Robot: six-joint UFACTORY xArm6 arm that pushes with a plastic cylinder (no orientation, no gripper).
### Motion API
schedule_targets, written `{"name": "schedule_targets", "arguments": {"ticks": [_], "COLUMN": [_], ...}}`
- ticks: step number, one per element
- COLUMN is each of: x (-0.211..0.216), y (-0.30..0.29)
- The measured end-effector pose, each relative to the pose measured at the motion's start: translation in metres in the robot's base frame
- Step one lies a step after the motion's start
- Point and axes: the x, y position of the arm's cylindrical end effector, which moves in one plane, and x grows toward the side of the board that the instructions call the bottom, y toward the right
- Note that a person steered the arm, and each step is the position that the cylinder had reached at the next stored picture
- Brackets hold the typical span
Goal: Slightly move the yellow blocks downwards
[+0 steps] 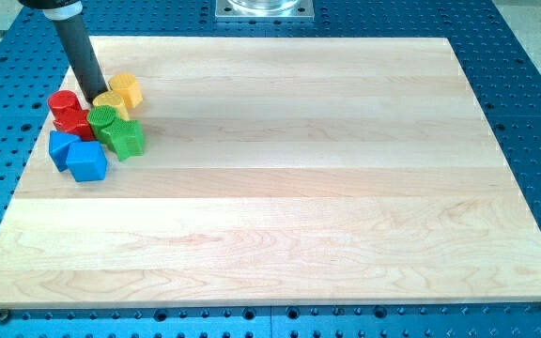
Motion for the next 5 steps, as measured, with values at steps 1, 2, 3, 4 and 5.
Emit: {"name": "schedule_targets", "arguments": {"ticks": [1, 2, 3, 4, 5], "x": [-0.062, -0.076, -0.039, -0.005, 0.006], "y": [0.0, 0.0, 0.0, 0.011, 0.023]}}
